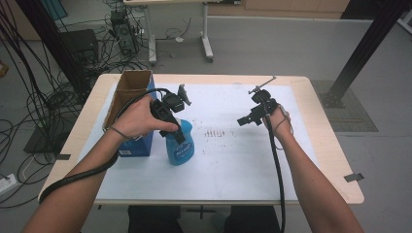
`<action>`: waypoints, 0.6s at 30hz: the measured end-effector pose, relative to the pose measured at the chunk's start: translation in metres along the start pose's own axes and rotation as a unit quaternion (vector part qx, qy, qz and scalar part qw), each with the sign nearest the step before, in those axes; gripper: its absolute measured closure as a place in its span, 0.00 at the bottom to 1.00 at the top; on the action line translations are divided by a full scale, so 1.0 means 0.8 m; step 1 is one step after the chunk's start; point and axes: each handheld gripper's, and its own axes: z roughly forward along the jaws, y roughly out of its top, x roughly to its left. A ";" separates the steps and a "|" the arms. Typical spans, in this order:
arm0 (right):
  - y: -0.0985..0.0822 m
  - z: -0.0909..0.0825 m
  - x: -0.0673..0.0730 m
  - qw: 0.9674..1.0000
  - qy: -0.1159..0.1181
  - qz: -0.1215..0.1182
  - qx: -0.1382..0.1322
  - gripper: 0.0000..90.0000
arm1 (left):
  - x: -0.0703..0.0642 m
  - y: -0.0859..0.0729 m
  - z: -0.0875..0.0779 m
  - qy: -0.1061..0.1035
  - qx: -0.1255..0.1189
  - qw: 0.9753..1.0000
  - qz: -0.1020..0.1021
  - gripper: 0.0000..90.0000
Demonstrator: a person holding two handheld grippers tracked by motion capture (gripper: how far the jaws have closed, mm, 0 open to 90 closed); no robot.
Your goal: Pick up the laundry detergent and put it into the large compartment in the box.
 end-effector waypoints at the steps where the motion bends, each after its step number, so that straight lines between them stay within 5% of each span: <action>1: 0.000 0.000 0.000 1.000 0.000 0.000 0.000 0.06 | 0.000 0.000 0.000 0.001 0.000 1.000 0.000 0.36; 18: 0.001 -0.001 0.002 1.000 -0.001 -0.003 -0.002 0.06 | -0.002 -0.002 0.000 0.019 0.003 1.000 -0.001 0.42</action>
